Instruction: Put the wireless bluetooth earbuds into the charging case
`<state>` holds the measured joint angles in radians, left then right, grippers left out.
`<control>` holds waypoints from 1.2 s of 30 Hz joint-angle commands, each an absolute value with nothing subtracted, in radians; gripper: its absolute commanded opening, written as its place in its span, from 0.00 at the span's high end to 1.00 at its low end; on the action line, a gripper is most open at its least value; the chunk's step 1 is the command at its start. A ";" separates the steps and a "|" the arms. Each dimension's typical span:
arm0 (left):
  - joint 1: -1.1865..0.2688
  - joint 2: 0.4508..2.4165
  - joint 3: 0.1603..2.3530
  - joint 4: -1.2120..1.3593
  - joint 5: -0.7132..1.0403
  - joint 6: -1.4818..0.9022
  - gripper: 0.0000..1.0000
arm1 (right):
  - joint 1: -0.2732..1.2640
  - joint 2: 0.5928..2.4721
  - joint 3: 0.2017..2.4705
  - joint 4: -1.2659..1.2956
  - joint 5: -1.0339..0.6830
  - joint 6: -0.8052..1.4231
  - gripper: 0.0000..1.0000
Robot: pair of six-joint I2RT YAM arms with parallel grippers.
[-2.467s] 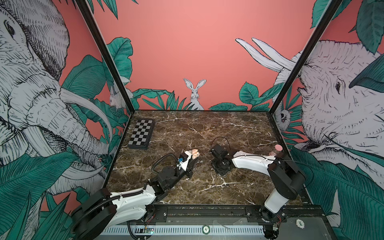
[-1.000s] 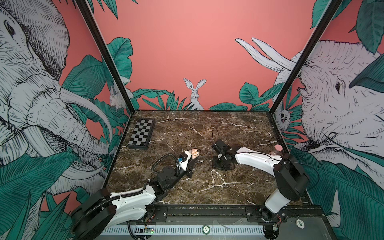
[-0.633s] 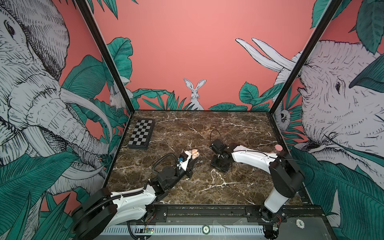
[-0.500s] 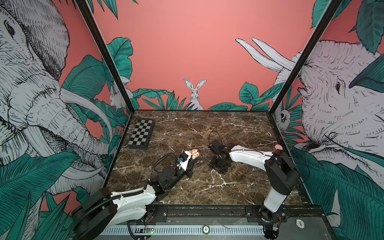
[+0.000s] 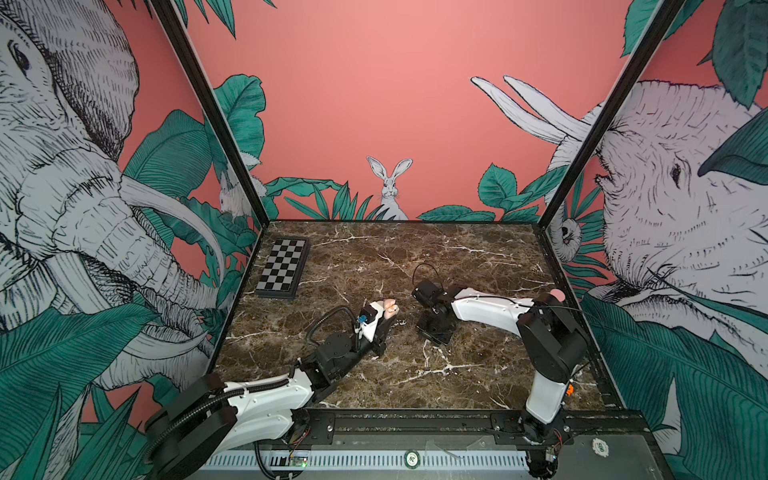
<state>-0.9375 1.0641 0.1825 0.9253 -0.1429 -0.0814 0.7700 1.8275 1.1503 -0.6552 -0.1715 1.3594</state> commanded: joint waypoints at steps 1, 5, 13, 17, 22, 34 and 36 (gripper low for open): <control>-0.943 1.059 0.193 0.931 -0.144 -0.083 1.00 | 0.767 1.840 1.145 -0.659 -0.147 1.363 0.72; -0.942 1.059 0.193 0.925 -0.146 -0.083 1.00 | 0.765 1.833 1.130 -0.641 -0.153 1.337 0.72; -0.942 1.063 0.198 0.922 -0.144 -0.082 1.00 | 0.754 1.839 1.141 -0.660 -0.150 1.234 0.72; -0.942 1.062 0.199 0.919 -0.146 -0.083 1.00 | 0.747 1.850 1.146 -0.672 -0.154 1.189 0.72; -0.942 1.058 0.204 0.904 -0.146 -0.083 1.00 | 0.740 1.843 1.143 -0.682 -0.143 1.182 0.73; -0.942 1.055 0.207 0.892 -0.143 -0.091 1.00 | 0.730 1.864 1.122 -0.647 -0.174 1.170 0.82; -0.942 1.057 0.208 0.889 -0.143 -0.092 1.00 | 0.729 1.861 1.116 -0.642 -0.175 1.169 0.82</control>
